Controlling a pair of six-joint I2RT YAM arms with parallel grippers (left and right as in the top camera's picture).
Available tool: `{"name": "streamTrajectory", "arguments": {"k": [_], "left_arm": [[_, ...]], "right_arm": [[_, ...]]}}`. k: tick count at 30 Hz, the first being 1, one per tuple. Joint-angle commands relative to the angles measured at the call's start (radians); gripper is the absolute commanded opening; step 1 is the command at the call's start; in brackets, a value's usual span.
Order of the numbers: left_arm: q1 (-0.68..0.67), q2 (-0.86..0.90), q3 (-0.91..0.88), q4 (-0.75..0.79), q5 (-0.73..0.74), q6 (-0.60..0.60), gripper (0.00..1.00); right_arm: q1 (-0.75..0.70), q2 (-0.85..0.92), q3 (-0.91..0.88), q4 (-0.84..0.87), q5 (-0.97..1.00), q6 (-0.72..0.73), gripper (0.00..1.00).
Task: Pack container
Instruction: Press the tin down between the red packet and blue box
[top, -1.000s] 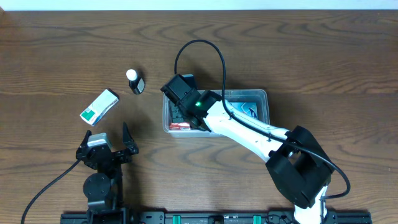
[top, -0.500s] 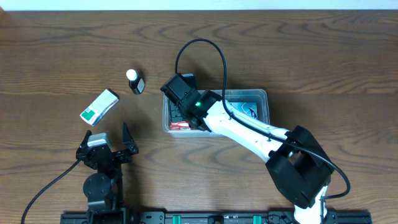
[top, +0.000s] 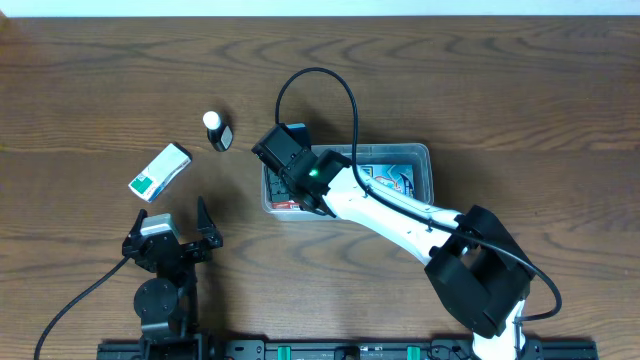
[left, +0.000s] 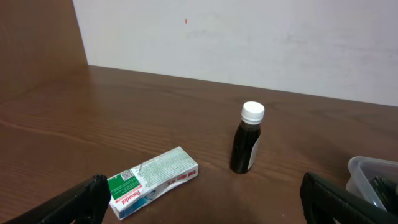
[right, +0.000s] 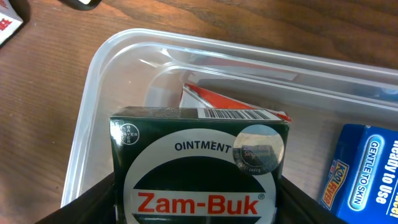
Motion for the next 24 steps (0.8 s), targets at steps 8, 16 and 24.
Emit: {"name": "streamTrajectory", "arguments": {"k": [8, 16, 24], "left_arm": [[0.004, -0.005, -0.021, -0.037, -0.016, 0.017, 0.98], [0.004, -0.005, -0.021, -0.037, -0.016, 0.017, 0.98], [0.004, -0.005, -0.021, -0.037, -0.016, 0.017, 0.98]], "right_arm": [[0.009, 0.013, -0.001, -0.001, 0.004, 0.008, 0.68], [0.009, 0.013, -0.001, -0.001, 0.003, 0.008, 0.69], [0.009, 0.013, 0.000, 0.000, 0.004, 0.007, 0.70]]}}
